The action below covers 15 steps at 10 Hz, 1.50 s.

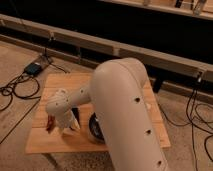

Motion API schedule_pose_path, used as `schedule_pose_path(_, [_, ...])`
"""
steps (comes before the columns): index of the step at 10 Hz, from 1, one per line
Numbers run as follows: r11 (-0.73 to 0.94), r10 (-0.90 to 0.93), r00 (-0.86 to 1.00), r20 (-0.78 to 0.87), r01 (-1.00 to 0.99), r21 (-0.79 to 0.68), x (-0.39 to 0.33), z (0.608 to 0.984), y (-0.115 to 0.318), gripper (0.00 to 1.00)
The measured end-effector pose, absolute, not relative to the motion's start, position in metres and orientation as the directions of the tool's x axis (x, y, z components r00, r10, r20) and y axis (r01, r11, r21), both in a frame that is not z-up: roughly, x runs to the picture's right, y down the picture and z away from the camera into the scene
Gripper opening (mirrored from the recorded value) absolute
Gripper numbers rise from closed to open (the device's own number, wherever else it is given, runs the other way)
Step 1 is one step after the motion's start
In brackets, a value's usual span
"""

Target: Push the eraser across the table

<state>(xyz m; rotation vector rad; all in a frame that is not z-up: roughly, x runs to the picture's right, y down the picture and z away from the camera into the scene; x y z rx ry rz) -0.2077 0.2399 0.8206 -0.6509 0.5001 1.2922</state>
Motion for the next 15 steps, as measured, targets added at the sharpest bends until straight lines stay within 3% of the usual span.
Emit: schedule_pose_path(15, [0.205, 0.740, 0.254, -0.623, -0.967, -0.151, -0.190, 0.922, 0.125, 0.65])
